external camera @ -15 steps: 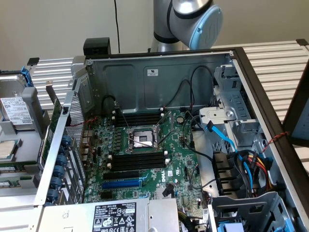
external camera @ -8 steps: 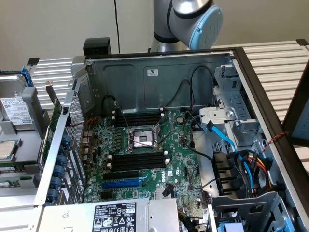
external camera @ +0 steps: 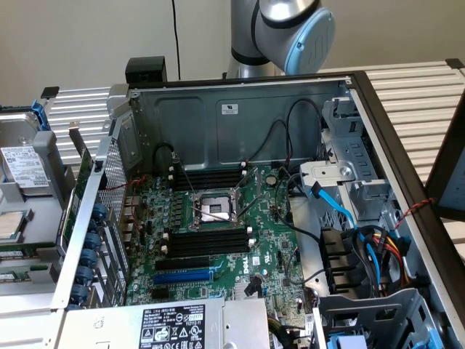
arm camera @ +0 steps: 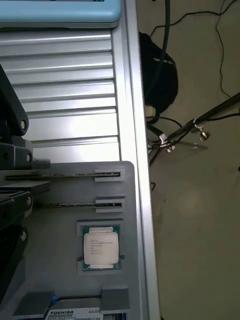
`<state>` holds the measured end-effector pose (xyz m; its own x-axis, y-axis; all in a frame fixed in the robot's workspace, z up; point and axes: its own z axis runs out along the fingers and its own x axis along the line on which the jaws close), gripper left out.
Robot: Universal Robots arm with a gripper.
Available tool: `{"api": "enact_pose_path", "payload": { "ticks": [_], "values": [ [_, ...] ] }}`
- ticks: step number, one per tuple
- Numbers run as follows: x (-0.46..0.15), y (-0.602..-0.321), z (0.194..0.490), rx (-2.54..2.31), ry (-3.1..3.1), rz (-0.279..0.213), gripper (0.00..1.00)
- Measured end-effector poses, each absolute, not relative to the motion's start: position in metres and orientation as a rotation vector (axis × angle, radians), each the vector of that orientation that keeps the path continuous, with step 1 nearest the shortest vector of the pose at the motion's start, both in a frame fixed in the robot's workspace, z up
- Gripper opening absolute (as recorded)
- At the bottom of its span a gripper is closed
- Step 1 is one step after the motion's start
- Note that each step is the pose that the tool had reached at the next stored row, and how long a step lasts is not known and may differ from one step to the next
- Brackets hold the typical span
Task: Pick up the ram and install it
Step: 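Pick up the ram and move it above insertion slot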
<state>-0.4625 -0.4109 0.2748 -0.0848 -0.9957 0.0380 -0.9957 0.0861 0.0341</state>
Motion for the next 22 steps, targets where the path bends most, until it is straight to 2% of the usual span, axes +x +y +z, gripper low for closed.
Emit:
{"api": "enact_pose_path", "payload": {
  "ticks": [15, 22],
  "values": [
    [-0.462, -0.411, 0.274, 2.126, -2.243, 0.008, 0.24],
    [-0.462, -0.411, 0.265, 2.129, -2.246, 0.016, 0.24]
  ]
}}
